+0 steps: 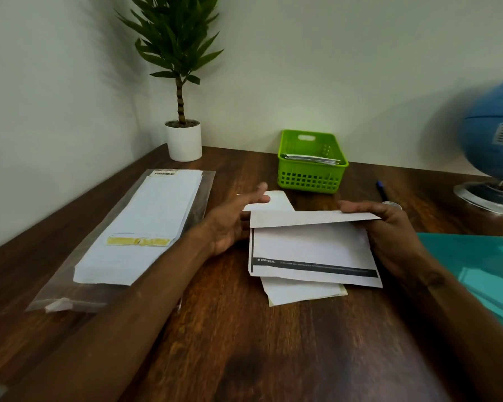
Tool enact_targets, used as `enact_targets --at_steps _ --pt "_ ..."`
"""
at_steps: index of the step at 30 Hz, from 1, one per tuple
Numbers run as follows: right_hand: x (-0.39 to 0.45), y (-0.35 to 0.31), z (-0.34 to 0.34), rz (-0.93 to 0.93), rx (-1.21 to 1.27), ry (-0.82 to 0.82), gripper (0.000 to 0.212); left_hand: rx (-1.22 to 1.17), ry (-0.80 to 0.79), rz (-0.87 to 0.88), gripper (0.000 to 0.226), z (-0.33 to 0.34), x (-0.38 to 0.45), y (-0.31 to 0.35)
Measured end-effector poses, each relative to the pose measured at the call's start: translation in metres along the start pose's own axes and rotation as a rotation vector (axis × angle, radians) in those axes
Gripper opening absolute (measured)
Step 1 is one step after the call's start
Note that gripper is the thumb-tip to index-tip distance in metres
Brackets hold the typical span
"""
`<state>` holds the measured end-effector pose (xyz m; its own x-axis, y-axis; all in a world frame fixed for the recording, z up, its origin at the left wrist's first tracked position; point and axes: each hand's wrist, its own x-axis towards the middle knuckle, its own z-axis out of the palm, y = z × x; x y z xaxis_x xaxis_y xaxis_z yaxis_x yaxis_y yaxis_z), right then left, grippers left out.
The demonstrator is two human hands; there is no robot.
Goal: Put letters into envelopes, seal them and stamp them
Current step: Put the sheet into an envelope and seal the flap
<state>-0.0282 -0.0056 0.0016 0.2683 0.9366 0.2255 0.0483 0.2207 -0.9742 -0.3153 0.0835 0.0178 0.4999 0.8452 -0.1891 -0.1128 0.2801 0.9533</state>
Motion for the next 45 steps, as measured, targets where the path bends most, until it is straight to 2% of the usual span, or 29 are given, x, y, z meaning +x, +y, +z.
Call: enact_targets --at_steps 1,4,7,10,12,14,16,20,22,31,37,40,45 --pt "0.000 0.001 0.000 0.006 0.003 -0.004 0.045 -0.005 -0.006 0.009 0.042 0.000 0.000 -0.001" --pt "0.003 0.001 0.000 0.061 0.043 0.022 0.039 -0.012 -0.029 0.028 0.051 -0.001 0.000 -0.003" --pt "0.006 -0.004 -0.001 0.219 0.193 0.066 0.027 -0.039 0.003 0.091 0.054 -0.001 0.001 -0.003" --pt "0.006 -0.006 -0.003 0.307 0.200 0.001 0.033 -0.054 0.047 0.149 0.052 -0.001 0.001 -0.003" --pt "0.005 -0.006 -0.003 0.271 0.122 -0.022 0.032 -0.059 0.070 0.176 0.050 -0.001 0.001 -0.003" --pt "0.003 -0.005 -0.003 0.216 0.061 -0.019 0.047 -0.080 0.087 0.191 0.048 0.000 0.001 -0.002" --pt "0.003 -0.006 -0.003 0.193 0.045 0.004 0.051 -0.100 0.081 0.167 0.048 0.001 0.000 -0.001" --pt "0.002 -0.007 -0.002 0.196 0.014 0.100 0.043 -0.007 -0.044 0.051 0.059 0.001 -0.004 -0.001" --pt "0.002 -0.005 -0.002 0.207 0.052 0.133 0.037 0.021 -0.050 0.040 0.061 0.002 -0.004 -0.003" --pt "0.000 -0.011 0.000 0.234 0.203 0.127 0.029 0.075 0.043 0.029 0.035 0.004 -0.003 -0.003" --pt "-0.002 -0.013 0.001 0.264 0.328 0.097 0.025 -0.148 0.070 -0.006 0.032 0.005 -0.002 -0.001" --pt "-0.001 -0.014 0.000 0.338 0.372 0.125 0.042 -0.223 0.110 0.003 0.029 0.007 -0.003 0.000" --pt "-0.003 -0.016 0.000 0.408 0.652 0.032 0.040 -0.385 0.157 0.038 0.030 0.006 -0.008 0.005"
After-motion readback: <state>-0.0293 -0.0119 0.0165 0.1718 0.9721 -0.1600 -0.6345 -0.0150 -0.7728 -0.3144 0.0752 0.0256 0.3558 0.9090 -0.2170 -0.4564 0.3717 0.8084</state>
